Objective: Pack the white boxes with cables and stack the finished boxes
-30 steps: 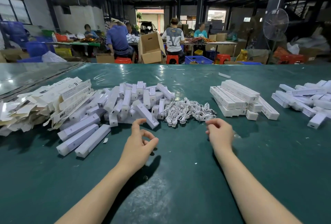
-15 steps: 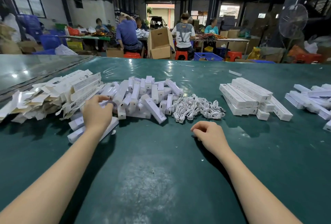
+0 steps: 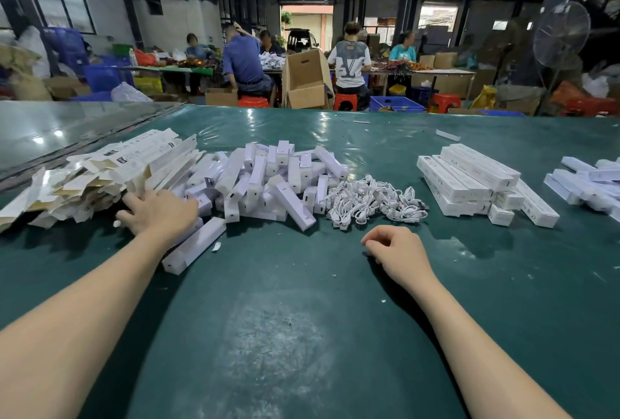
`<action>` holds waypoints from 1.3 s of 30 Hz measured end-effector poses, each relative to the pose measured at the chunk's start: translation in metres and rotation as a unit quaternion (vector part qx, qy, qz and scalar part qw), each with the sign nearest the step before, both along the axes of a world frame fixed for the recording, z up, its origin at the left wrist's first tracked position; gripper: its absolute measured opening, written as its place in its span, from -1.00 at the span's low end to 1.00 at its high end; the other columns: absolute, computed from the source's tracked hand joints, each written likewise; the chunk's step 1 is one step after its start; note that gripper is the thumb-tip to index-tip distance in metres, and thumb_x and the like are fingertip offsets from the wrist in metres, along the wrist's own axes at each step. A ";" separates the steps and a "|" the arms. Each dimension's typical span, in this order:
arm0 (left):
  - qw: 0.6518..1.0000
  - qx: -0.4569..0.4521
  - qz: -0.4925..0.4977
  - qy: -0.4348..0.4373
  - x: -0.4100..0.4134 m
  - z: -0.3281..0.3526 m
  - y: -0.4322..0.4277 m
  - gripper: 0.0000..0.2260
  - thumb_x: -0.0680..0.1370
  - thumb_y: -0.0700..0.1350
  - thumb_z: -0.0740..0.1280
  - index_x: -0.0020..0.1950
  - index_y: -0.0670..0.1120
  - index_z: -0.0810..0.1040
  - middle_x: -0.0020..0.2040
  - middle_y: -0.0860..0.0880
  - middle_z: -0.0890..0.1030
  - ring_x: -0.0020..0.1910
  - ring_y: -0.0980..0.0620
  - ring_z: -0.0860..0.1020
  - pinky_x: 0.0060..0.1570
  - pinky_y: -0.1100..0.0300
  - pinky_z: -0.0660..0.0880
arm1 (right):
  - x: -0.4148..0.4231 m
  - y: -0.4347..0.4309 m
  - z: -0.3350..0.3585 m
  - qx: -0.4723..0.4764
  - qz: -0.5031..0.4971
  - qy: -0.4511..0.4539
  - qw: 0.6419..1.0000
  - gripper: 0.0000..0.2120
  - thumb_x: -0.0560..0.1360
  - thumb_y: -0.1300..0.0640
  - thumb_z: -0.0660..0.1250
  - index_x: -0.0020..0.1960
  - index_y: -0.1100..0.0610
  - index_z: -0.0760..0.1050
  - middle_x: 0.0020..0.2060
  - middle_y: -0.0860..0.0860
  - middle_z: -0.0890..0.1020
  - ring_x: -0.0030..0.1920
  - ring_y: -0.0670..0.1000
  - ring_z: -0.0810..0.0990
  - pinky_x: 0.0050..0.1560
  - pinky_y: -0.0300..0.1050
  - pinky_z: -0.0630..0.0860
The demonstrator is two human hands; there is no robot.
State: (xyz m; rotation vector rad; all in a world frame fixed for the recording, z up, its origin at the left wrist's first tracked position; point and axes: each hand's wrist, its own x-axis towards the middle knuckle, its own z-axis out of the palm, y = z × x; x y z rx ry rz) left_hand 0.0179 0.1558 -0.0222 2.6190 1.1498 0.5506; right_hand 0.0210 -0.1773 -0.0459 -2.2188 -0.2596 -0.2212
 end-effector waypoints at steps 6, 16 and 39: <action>0.967 0.083 -0.099 -0.219 -0.022 0.015 -0.049 -0.76 0.50 -0.12 0.22 0.11 -0.19 0.47 0.14 -0.15 0.52 0.20 -0.16 0.35 0.14 0.00 0.10 | -0.002 0.004 -0.001 0.005 -0.020 -0.011 1.000 -0.70 0.41 0.25 0.28 -0.40 -0.09 0.46 -0.52 -0.20 0.51 -0.38 -0.14 0.47 -0.26 -0.21 0.35; 0.777 0.232 -0.540 -0.225 -0.067 -0.021 -0.169 -0.68 0.29 -0.33 0.36 0.00 -0.10 0.66 0.01 0.03 0.66 -0.19 0.02 0.61 -0.04 0.10 0.31 | -0.006 0.006 0.012 0.533 0.063 0.226 0.813 -0.68 0.31 -0.08 0.32 -0.06 0.11 0.47 -0.25 0.04 0.53 -0.53 -0.10 0.49 -0.58 -0.32 0.35; 0.805 -0.289 -0.472 -0.214 -0.068 -0.021 -0.145 -0.75 0.37 -0.08 0.44 -0.11 0.13 0.41 -0.15 0.16 0.59 -0.30 0.27 0.52 -0.24 0.43 0.40 | -0.010 0.006 0.011 0.641 0.111 0.204 0.731 -0.83 0.27 0.25 0.35 -0.13 0.17 0.50 -0.31 0.06 0.69 -0.31 -0.02 0.67 -0.41 -0.23 0.56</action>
